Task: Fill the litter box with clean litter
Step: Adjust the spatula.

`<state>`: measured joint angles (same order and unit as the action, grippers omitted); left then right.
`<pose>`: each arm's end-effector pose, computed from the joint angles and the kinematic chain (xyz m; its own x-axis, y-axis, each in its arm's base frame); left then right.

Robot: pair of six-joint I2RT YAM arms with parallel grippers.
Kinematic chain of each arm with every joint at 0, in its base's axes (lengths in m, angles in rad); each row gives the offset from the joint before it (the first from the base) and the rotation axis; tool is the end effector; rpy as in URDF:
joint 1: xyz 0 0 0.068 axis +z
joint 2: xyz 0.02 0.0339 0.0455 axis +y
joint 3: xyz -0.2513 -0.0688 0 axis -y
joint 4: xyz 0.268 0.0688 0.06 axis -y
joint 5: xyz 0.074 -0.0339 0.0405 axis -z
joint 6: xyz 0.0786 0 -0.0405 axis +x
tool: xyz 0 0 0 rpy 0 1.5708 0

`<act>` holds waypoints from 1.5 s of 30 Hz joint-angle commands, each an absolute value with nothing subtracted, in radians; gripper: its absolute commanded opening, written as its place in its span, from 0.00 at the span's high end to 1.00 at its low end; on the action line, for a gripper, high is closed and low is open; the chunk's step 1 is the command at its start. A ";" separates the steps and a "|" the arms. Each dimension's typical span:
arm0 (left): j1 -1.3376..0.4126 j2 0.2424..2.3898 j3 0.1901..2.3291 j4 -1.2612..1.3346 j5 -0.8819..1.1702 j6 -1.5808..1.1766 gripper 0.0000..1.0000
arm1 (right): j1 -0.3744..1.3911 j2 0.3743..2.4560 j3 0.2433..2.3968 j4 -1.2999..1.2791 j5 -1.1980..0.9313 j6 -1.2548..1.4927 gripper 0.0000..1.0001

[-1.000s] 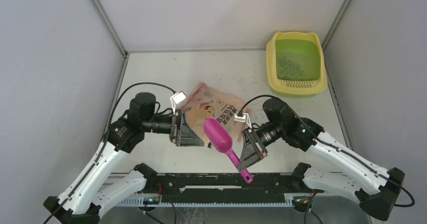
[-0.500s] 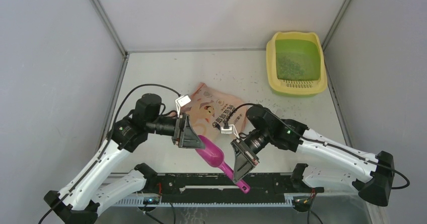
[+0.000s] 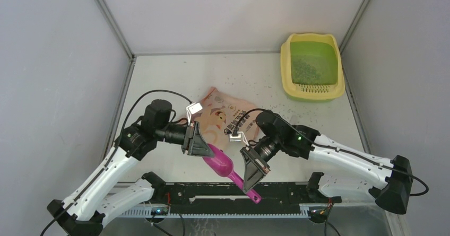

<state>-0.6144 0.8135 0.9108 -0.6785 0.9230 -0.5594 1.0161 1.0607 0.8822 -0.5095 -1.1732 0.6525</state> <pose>0.1353 -0.1721 0.3152 -0.8538 0.2105 -0.4761 0.5183 0.2602 -0.8146 0.0713 0.2527 0.2780 -0.6934 -0.6727 -0.2583 -0.3565 0.0087 0.9342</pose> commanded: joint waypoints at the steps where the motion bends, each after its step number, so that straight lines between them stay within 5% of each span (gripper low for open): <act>1: -0.624 0.812 0.894 -0.682 0.959 -0.530 0.77 | 1.015 1.071 0.896 -0.445 -1.209 0.651 0.97; 3: -0.626 0.817 0.893 -0.691 0.953 -0.521 0.96 | 1.011 1.076 0.896 -0.427 -1.216 0.662 0.97; 5: -0.627 0.822 0.889 -0.696 0.941 -0.521 1.00 | 1.003 1.083 0.898 -0.413 -1.219 0.672 0.95; 9: -0.626 0.843 0.871 -0.631 0.911 -0.573 1.00 | 0.970 1.094 0.922 -0.464 -1.211 0.645 0.76; 19: -0.620 0.962 0.885 -0.340 0.844 -0.793 1.00 | 0.683 1.034 0.923 -0.611 -1.171 0.583 0.53; 30: -0.578 1.072 0.897 -0.119 0.823 -0.952 1.00 | 0.417 1.002 0.868 -0.614 -1.093 0.607 0.41; 36: -0.511 1.102 0.888 -0.069 0.798 -0.999 1.00 | 0.136 0.919 0.772 -0.503 -1.157 0.676 0.13; 45: -0.489 1.139 0.864 -0.010 0.703 -1.075 1.00 | 0.081 0.741 0.576 -0.021 -1.063 1.052 0.09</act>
<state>-0.4969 1.1404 0.8806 -0.1127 0.7685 -1.0096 0.0834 0.8150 0.6346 -0.3183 -1.0981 0.8452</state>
